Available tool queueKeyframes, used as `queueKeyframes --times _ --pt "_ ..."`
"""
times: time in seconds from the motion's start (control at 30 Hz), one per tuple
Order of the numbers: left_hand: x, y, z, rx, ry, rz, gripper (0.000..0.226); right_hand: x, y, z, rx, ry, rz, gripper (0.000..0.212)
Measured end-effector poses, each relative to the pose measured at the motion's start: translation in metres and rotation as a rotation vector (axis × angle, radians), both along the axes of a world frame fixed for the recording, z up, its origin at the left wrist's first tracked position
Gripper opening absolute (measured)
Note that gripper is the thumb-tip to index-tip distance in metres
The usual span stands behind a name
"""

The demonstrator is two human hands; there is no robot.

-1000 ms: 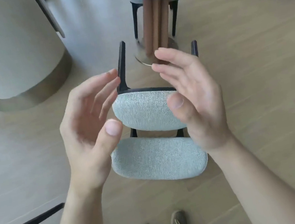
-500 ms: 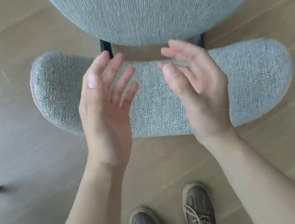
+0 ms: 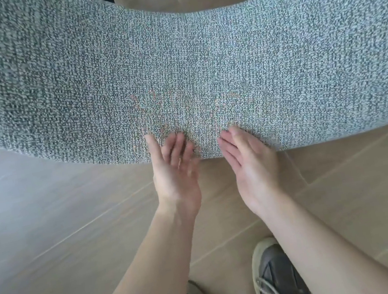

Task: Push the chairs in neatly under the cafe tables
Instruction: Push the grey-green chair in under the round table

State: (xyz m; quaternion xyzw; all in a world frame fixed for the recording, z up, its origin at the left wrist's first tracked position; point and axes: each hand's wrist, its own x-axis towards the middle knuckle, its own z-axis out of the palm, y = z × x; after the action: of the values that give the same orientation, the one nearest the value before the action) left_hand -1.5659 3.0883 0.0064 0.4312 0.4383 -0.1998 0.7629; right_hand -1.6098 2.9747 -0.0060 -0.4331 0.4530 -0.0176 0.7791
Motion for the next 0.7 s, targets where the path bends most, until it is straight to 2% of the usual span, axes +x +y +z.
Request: queueKeyframes --times 0.1,0.2,0.33,0.43,0.47,0.57,0.6,0.7 --pt "-0.005 -0.008 -0.010 0.094 0.151 0.108 0.062 -0.004 0.002 -0.009 0.071 0.185 -0.129 0.037" --pt "0.000 -0.015 -0.014 0.179 0.170 0.155 0.074 -0.003 0.006 -0.012 0.133 0.335 -0.230 0.045" --pt "0.013 -0.021 -0.015 0.304 0.163 0.149 0.082 0.008 0.000 -0.013 0.217 0.288 -0.234 0.067" --pt "0.024 -0.016 -0.012 0.262 0.197 0.153 0.091 0.014 -0.005 -0.014 0.252 0.360 -0.278 0.106" --pt "0.027 -0.014 -0.009 0.219 0.193 0.161 0.086 0.016 -0.007 -0.012 0.269 0.380 -0.288 0.107" --pt "0.029 -0.014 0.008 0.131 0.164 0.193 0.076 0.022 -0.012 0.002 0.330 0.342 -0.336 0.056" --pt "0.028 -0.014 0.020 0.127 0.161 0.193 0.078 0.022 -0.012 0.016 0.339 0.333 -0.349 0.048" --pt "0.024 -0.010 0.077 0.138 0.101 0.203 0.092 0.017 -0.014 0.084 0.317 0.323 -0.345 0.060"
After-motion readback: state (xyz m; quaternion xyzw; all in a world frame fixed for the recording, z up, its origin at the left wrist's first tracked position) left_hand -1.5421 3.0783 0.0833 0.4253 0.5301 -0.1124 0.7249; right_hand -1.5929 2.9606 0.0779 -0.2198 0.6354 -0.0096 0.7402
